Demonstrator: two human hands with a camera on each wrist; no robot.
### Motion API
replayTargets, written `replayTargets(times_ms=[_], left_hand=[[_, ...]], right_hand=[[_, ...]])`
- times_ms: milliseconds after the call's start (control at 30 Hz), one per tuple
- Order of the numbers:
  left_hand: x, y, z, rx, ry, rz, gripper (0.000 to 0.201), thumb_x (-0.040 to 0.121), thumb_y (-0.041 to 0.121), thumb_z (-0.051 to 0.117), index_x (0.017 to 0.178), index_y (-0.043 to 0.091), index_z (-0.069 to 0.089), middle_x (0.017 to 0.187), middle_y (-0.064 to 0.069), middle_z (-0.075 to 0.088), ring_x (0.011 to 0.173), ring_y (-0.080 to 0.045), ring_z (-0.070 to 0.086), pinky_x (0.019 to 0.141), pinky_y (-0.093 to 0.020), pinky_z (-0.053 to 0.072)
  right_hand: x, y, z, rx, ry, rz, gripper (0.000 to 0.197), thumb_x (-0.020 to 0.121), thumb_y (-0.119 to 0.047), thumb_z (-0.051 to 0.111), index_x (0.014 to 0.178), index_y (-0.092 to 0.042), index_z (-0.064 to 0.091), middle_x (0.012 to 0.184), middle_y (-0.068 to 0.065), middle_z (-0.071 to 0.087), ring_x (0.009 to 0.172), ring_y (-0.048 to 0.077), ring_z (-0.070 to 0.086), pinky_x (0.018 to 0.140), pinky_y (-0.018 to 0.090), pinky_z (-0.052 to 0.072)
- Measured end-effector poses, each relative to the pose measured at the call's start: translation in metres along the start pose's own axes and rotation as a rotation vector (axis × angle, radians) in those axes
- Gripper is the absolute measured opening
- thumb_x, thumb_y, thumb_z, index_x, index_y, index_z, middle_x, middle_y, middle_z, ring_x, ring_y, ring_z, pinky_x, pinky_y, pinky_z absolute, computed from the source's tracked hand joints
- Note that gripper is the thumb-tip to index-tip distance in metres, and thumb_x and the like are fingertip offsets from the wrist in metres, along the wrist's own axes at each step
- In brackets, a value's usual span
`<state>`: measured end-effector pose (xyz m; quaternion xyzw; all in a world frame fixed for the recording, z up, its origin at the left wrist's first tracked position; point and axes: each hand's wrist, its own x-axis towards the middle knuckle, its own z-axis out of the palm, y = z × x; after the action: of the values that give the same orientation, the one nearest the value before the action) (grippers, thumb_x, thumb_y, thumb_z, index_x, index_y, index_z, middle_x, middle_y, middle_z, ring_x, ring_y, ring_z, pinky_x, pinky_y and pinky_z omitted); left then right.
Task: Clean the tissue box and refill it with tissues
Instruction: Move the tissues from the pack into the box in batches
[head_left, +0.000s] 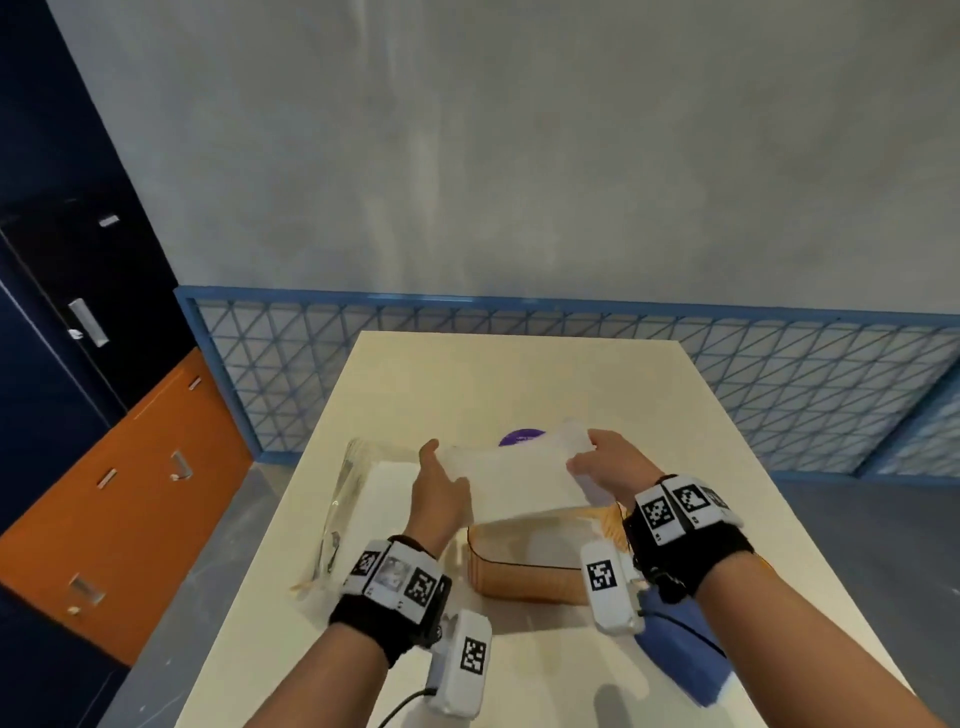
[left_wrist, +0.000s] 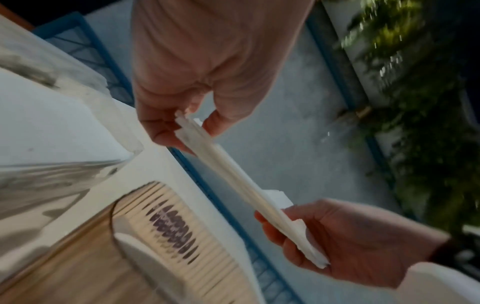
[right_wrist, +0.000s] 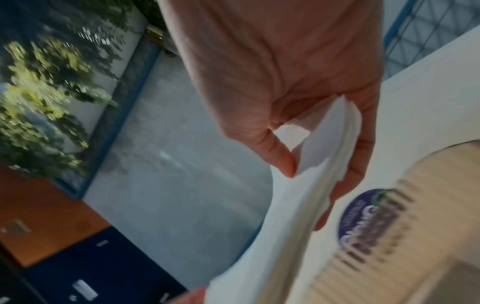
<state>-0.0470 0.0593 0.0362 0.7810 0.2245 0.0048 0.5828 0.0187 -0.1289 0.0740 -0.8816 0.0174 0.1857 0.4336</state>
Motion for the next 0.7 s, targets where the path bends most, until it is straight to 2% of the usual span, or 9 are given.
replayTargets(times_ms=[100,167,300,400,467,500,533,567,700], left_hand=[[-0.003,-0.003,0.024,0.206,-0.045,0.113,0.065,0.092,-0.005,0.041,0.149,0.015,0.015,0.111,-0.015,0.059,0.09,-0.021,0.054,0.075,-0.026,0.044],[-0.004,-0.008,0.035,0.414,-0.085,0.216,0.067,0.092,-0.005,0.039,0.15,0.016,0.013,0.111,-0.014,0.059,0.088,-0.02,0.054,0.073,-0.026,0.042],[0.001,-0.019,0.048,0.823,-0.143,0.314,0.069,0.094,-0.001,0.036,0.152,0.02,0.004,0.103,-0.007,0.056,0.091,-0.02,0.056,0.088,-0.034,0.045],[0.003,-0.022,0.053,1.0,-0.15,0.291,0.07,0.093,0.002,0.042,0.152,0.018,0.007,0.131,-0.008,0.052,0.118,-0.023,0.055,0.106,-0.042,0.039],[0.004,-0.025,0.058,1.1,-0.056,0.38,0.078,0.073,0.014,0.075,0.142,0.013,0.038,0.111,-0.009,0.065,0.098,-0.022,0.065,0.086,-0.043,0.051],[0.002,-0.025,0.059,1.161,-0.032,0.403,0.082,0.046,0.017,0.09,0.122,0.011,0.06,0.088,-0.008,0.068,0.077,-0.022,0.068,0.066,-0.038,0.054],[0.0,-0.024,0.061,1.185,-0.01,0.431,0.079,0.024,0.015,0.092,0.1,0.012,0.07,0.074,-0.006,0.066,0.063,-0.022,0.065,0.054,-0.033,0.052],[-0.002,-0.021,0.064,1.223,-0.013,0.458,0.069,0.021,0.013,0.091,0.088,0.012,0.072,0.074,-0.007,0.065,0.064,-0.022,0.065,0.053,-0.031,0.05],[0.0,-0.019,0.076,1.293,-0.242,0.308,0.036,0.084,0.006,0.06,0.12,0.003,0.054,0.132,-0.015,0.043,0.124,-0.03,0.044,0.098,-0.038,0.044]], right_hand=[[0.01,0.036,0.004,-0.149,0.024,0.107,0.018,0.086,-0.001,0.053,0.101,0.002,0.061,0.107,0.016,0.061,0.103,0.029,0.058,0.088,0.037,0.047],[0.012,0.051,0.008,-0.273,0.025,0.159,0.013,0.089,-0.006,0.05,0.099,-0.004,0.058,0.104,0.015,0.058,0.108,0.03,0.058,0.08,0.03,0.043],[0.011,0.059,0.017,-0.464,0.034,0.188,0.034,0.093,-0.01,0.047,0.125,0.0,0.051,0.133,0.017,0.053,0.125,0.031,0.05,0.095,0.03,0.043],[0.011,0.057,0.027,-0.579,0.024,0.146,0.018,0.095,-0.011,0.044,0.106,-0.006,0.058,0.133,0.015,0.055,0.124,0.028,0.052,0.099,0.029,0.043],[0.008,0.056,0.032,-0.67,0.04,0.125,0.013,0.096,-0.008,0.041,0.099,-0.009,0.054,0.131,0.016,0.056,0.121,0.027,0.054,0.096,0.029,0.044],[0.008,0.057,0.034,-0.685,0.059,0.097,0.019,0.096,-0.006,0.039,0.111,-0.006,0.051,0.13,0.017,0.055,0.12,0.028,0.054,0.095,0.03,0.045],[0.007,0.058,0.036,-0.7,0.089,0.058,0.027,0.096,-0.004,0.038,0.122,-0.004,0.046,0.13,0.017,0.053,0.12,0.028,0.054,0.094,0.031,0.045],[0.007,0.06,0.038,-0.728,0.128,-0.004,0.033,0.095,-0.002,0.038,0.128,-0.003,0.041,0.129,0.016,0.051,0.119,0.028,0.053,0.093,0.031,0.045],[0.008,0.064,0.05,-0.804,0.043,-0.146,0.039,0.095,-0.005,0.042,0.133,-0.01,0.042,0.132,0.013,0.047,0.122,0.028,0.05,0.099,0.033,0.042]])
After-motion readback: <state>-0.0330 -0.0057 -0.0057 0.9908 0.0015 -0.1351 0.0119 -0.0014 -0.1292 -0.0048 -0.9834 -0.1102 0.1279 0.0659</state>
